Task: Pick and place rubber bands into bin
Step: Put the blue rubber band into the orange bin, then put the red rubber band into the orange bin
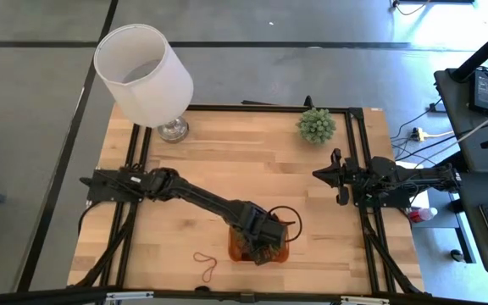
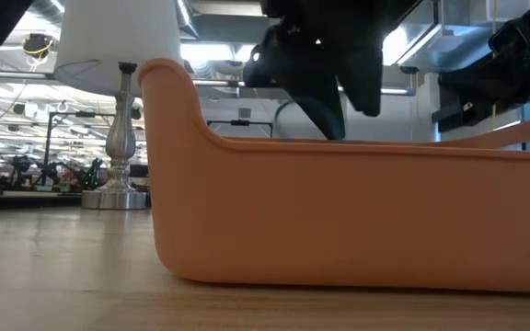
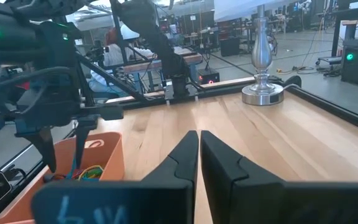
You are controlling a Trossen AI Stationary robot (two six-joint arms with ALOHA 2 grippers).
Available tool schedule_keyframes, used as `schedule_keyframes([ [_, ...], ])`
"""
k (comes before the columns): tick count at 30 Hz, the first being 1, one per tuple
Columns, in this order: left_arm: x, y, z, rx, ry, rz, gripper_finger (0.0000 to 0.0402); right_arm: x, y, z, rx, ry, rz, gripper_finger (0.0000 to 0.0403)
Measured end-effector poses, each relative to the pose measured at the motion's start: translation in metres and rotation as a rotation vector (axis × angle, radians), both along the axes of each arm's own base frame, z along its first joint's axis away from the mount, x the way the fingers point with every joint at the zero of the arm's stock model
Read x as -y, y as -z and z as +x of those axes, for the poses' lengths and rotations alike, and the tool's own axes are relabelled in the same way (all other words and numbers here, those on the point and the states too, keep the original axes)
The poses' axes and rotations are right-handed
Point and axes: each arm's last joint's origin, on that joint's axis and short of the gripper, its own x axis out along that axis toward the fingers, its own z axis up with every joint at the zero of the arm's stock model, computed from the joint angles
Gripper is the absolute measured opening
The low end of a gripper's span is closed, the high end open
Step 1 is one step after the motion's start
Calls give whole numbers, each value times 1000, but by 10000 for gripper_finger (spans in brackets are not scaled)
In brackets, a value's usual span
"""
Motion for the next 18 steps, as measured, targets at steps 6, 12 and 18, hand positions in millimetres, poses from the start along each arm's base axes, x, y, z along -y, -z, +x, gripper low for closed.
schedule_keyframes([
  [6, -12, 0, 4, 2, -6, 0, 193, 0, 0, 0, 0, 0, 0, 23],
  [12, -27, -16, 4, 31, -25, 5, 193, 0, 0, 0, 0, 0, 0, 23],
  [18, -41, -71, -16, 164, 23, 136, 163, 0, 0, 0, 0, 0, 1, 23],
])
